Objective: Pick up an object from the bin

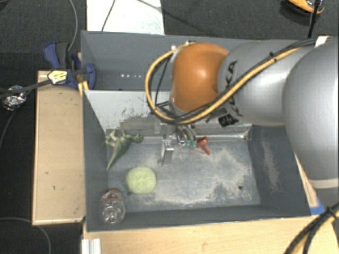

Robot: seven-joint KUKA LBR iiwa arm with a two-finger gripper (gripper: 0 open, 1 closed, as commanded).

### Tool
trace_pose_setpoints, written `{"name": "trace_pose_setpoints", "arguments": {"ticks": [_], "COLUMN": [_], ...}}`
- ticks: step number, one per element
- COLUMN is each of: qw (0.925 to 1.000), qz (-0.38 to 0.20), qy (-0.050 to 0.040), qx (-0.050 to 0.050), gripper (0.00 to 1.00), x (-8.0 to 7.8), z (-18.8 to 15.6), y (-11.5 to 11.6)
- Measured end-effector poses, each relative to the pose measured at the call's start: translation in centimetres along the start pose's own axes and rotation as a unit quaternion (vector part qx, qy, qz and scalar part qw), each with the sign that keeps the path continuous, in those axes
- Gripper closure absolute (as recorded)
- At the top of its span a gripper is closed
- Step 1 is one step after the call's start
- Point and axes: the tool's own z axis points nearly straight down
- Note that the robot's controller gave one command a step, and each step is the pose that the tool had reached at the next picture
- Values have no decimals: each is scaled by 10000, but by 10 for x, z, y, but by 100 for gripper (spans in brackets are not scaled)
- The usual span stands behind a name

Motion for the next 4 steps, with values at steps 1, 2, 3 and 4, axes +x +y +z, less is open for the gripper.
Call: {"name": "trace_pose_setpoints", "arguments": {"ticks": [1, 2, 3, 4], "qw": [10000, 9999, 9988, 9780], "qz": [14, -135, -487, -2084], "qy": [-40, -74, -33, -105], "qx": [-6, -8, -4, -1], "gripper": [0, 0, 0, 100], "x": [-2, 26, 50, 50], "z": [-5, 31, 73, 68], "y": [-1, 12, 38, 68]}}
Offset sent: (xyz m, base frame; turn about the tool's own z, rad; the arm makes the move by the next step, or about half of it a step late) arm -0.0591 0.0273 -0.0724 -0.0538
